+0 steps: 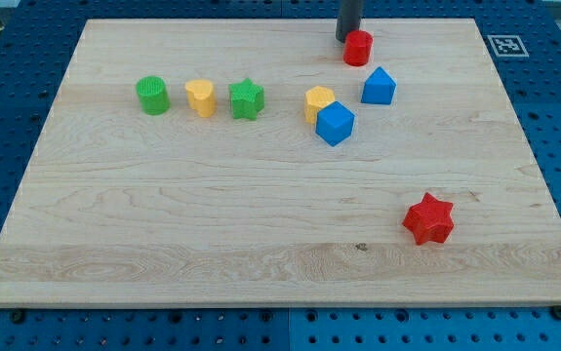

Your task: Move the red circle to the top of the blue triangle

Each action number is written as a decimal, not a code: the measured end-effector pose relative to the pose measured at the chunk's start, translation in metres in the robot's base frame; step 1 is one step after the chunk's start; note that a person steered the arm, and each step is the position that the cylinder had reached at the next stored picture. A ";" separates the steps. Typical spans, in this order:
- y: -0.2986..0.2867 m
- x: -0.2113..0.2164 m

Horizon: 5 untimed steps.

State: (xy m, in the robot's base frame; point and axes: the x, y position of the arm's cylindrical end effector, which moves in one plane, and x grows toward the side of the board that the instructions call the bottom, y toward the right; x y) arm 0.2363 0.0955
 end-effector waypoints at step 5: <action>0.018 0.024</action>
